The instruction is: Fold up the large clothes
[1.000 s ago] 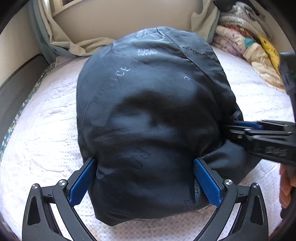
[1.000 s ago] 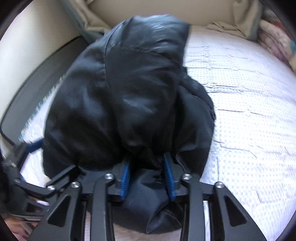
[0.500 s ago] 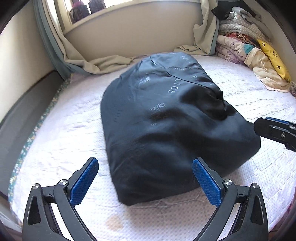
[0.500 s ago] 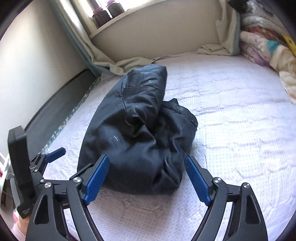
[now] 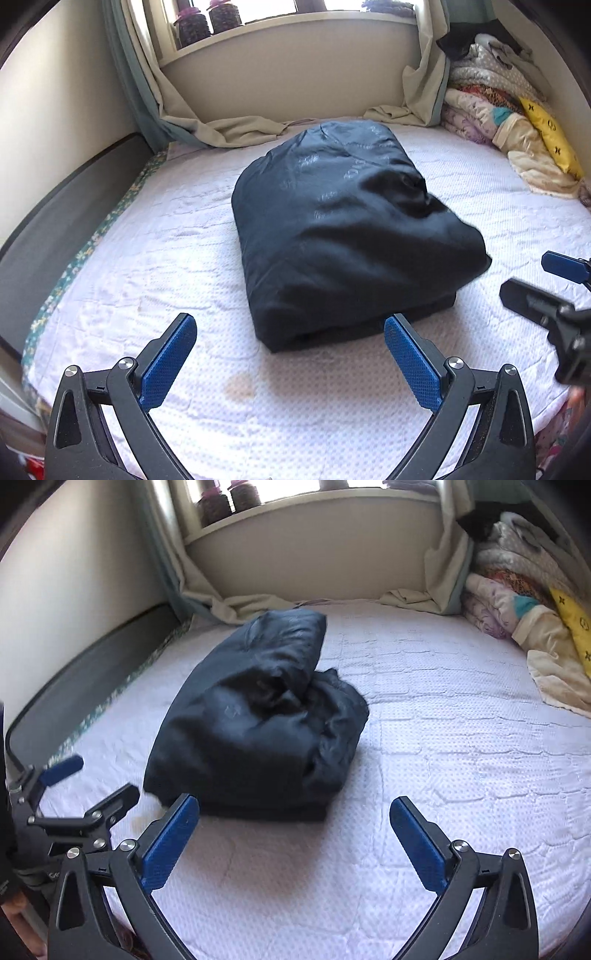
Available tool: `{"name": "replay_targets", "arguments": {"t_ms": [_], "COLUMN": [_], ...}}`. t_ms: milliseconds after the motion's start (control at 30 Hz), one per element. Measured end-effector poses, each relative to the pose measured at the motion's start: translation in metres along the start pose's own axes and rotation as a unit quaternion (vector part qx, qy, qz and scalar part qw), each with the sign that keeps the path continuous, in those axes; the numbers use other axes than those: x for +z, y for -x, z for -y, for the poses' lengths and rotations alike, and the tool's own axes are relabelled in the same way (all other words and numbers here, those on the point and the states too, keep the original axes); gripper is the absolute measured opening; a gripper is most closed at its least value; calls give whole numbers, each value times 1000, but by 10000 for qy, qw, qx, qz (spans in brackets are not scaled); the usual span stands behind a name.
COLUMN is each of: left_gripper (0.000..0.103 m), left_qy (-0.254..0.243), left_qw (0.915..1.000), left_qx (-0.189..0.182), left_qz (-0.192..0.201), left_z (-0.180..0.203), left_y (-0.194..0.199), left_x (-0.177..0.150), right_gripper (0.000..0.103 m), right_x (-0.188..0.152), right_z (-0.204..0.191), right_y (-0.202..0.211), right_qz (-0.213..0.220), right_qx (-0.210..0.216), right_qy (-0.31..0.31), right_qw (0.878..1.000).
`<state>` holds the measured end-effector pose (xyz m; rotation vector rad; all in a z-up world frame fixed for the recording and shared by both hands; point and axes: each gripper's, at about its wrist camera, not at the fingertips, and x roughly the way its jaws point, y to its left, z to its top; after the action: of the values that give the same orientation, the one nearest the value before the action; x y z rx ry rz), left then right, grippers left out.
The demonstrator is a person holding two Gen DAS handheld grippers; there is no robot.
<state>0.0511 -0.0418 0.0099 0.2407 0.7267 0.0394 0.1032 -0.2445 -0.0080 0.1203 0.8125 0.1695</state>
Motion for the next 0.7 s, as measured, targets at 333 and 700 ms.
{"name": "replay_targets", "arguments": {"t_ms": [333, 700], "left_gripper": [103, 103], "left_qy": [117, 729], "left_qw": [9998, 9973], "left_qx": [129, -120], "left_qz": [24, 34], "left_z": [6, -14], "left_y": [13, 8], "left_x": [-20, -50], "right_gripper": [103, 103], "right_x": [-31, -46], "right_z": [-16, -24], "right_y": [-4, -8], "right_qz": [-201, -216], "right_qx": [-310, -492], "right_qy": [244, 318], "right_qw": [9990, 9981]}}
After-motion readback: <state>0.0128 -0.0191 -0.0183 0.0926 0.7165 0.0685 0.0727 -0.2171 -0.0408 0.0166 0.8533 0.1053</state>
